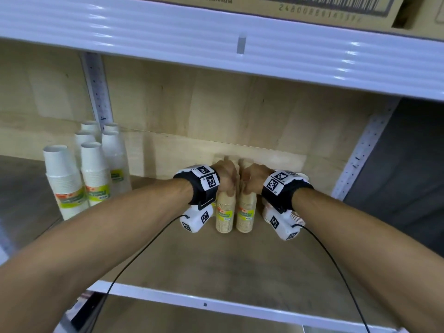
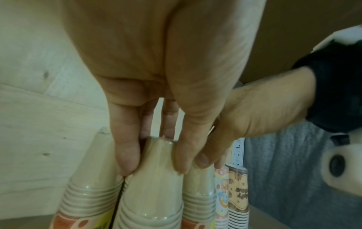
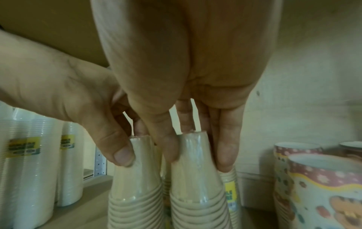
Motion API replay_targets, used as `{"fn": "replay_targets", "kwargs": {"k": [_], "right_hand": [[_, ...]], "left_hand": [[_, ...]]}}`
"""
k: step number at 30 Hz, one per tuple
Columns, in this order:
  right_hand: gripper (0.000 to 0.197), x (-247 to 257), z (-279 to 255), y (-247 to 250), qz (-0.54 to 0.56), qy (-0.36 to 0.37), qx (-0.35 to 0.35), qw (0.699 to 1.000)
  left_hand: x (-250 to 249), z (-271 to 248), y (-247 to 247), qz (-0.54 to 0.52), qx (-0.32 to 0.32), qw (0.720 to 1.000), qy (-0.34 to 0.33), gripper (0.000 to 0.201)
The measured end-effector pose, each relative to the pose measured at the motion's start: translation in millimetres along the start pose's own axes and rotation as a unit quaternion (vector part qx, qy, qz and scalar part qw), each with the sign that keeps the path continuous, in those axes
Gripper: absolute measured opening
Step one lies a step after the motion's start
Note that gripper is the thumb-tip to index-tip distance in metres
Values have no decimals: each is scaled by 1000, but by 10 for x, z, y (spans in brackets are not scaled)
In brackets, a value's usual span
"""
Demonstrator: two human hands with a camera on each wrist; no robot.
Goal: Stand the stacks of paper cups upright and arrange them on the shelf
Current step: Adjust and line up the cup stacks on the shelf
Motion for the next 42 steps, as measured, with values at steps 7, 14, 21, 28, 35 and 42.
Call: {"fn": "replay_targets", "kwargs": {"k": [7, 14, 21, 28, 35, 42], "right_hand": [[31, -237, 36, 1, 21, -39, -26, 999], [27, -304, 129, 37, 51, -44, -63, 996], [27, -315, 232, -16, 54, -43, -72, 995], [15, -273, 294, -55, 47, -21, -57, 997], [25, -288, 254, -53, 71, -24, -64, 995], [46, -223, 156, 131, 84, -38, -86, 992]], "left_hand": [[-79, 65, -73, -14, -1, 999, -29, 37], [-88, 97, -74, -26, 4, 999, -32, 35], [-71, 126, -62, -17, -4, 999, -29, 34], [-39, 179, -83, -12, -16, 999, -27, 35], [-33, 177, -114, -26, -9, 999, -28, 37], [2, 84, 53, -24, -14, 999, -36, 45]]}}
Point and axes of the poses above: each hand's wrist, its own z-axis towards the middle knuckle, its own y-axis out of the back of the hand, x = y × z, the point moved 6 cm from there along z, towards the middle knuckle, and after that the axes turned 6 degrees about z, right-handed, at the moved point
